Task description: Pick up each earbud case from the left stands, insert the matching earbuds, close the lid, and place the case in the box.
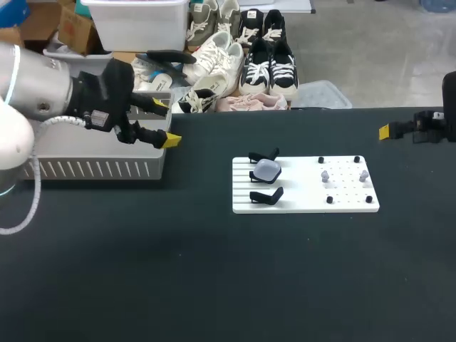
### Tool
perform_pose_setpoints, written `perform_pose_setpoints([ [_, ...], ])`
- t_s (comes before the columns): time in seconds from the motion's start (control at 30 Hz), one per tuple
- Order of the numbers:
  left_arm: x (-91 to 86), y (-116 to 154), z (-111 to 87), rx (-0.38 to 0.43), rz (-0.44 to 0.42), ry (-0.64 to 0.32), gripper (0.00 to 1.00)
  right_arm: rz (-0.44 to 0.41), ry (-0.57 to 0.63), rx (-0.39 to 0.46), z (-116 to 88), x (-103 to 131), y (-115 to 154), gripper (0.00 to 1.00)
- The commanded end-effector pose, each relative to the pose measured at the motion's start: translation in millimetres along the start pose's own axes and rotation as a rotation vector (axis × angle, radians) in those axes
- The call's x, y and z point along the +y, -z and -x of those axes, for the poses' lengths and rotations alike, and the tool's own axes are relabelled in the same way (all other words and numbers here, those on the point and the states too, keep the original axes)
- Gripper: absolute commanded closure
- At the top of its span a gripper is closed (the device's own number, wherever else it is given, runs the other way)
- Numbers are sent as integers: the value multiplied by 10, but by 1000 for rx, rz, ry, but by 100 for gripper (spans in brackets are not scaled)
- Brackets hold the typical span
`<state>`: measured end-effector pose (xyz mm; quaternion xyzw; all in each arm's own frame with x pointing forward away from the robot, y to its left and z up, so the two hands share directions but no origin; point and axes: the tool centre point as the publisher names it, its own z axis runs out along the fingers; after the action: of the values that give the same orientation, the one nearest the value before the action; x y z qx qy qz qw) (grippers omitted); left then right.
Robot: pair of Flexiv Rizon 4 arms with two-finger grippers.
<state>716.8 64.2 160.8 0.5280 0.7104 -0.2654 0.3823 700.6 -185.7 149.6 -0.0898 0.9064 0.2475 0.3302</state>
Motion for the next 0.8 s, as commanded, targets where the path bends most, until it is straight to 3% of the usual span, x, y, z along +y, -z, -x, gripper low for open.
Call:
perform_pose_setpoints([
  [0.03,60,-283,-2,4,-154,7,0,4,1,1,3,-12,0,0],
  [0.13,-15,-420,7,-1,-219,-14,0,4,1,1,3,-12,0,0],
  [0.3,-112,-652,9,-18,-230,-75,0,4,1,1,3,-12,0,0],
  [0.8,-186,-1249,-119,-18,-245,-96,0,4,1,1,3,-12,0,0],
])
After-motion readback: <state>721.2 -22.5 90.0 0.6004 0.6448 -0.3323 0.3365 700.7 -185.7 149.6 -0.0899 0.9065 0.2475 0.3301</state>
